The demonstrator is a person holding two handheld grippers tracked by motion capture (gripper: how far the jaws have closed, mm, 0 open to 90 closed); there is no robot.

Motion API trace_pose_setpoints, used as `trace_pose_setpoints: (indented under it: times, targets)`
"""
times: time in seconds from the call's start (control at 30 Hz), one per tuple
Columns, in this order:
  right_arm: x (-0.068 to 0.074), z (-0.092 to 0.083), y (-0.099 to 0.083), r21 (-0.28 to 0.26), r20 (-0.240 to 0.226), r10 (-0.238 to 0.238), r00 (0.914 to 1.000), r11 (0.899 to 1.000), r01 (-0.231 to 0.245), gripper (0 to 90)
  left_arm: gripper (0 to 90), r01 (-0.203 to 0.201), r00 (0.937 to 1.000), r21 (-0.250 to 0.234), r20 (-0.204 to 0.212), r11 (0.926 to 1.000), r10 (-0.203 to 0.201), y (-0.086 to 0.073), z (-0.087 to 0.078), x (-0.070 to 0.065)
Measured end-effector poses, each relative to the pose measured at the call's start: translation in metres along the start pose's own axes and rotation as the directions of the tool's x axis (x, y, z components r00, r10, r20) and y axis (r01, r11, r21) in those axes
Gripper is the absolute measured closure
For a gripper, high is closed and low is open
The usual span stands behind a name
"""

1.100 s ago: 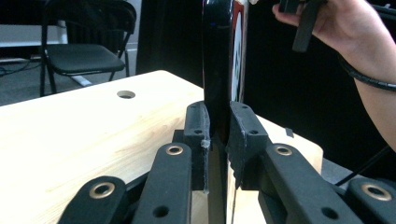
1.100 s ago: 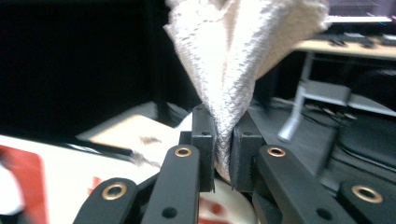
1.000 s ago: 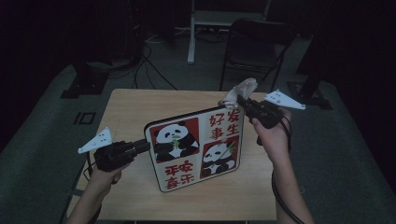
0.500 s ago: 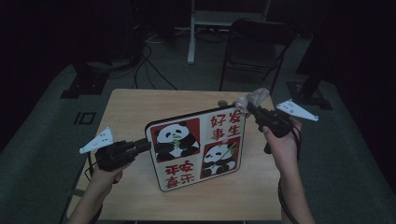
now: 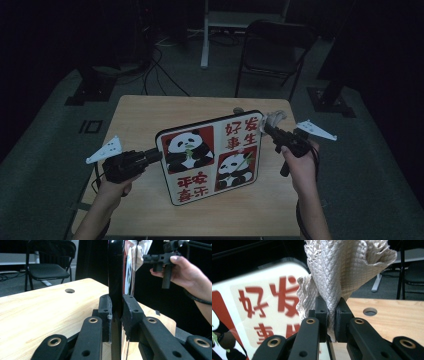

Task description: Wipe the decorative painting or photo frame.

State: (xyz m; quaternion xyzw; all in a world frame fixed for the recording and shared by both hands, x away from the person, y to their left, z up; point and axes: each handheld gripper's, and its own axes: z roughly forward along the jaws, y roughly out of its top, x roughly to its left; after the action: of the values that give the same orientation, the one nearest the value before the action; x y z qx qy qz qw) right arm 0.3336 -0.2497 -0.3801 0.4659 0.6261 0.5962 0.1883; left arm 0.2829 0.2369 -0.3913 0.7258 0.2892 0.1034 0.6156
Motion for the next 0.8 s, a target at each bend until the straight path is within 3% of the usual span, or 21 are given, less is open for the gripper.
trace_pose_setpoints:
  times: [0.43,0.8]
  targets:
    - [-0.011,-0.002,-0.040,0.079,0.009,0.056,0.9984,0.995,-0.056,83.5,78.9,-0.004,1.0000,-0.002,0.003,1.0000,0.004,0.000,0.001,0.000]
    - [-0.025,0.000,-0.073,0.167,0.025,0.104,0.9943,0.980,-0.107,83.5,78.8,-0.005,1.0000,-0.001,0.003,1.0000,0.005,0.000,0.001,0.000]
